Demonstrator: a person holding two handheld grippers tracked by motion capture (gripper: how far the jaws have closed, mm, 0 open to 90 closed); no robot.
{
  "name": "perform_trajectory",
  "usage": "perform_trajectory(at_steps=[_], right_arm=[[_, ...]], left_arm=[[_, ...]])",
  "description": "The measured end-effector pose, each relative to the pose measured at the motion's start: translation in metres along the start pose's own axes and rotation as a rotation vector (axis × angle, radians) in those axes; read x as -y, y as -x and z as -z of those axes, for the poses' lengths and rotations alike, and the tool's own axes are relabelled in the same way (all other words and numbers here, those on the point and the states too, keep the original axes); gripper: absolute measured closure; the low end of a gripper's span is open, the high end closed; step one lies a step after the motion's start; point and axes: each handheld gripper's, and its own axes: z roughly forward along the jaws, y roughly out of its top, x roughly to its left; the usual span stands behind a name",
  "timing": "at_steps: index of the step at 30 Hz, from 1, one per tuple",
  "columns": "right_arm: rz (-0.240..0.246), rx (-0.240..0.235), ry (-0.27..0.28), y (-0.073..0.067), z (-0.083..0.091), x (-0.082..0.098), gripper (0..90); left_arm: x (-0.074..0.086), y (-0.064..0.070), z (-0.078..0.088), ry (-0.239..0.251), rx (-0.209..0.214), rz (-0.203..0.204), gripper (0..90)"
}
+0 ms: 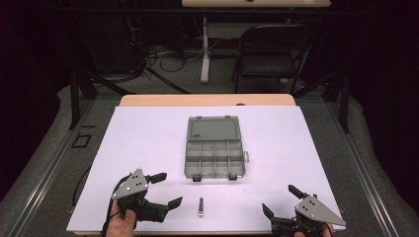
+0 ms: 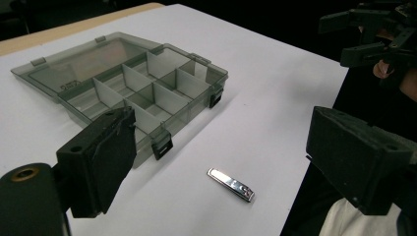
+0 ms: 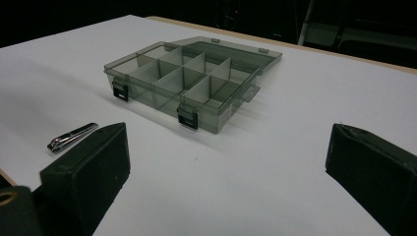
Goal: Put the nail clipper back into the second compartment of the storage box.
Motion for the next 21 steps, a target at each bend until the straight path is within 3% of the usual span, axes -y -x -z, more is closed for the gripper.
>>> perform_trajectory(at_steps=[21], right_arm=[[-0.004, -0.001, -0.005, 0.001, 0.0, 0.0, 3.6]], left_arm=[[-0.017, 0.003, -0.025, -0.13, 0.048, 0.031, 11.7]])
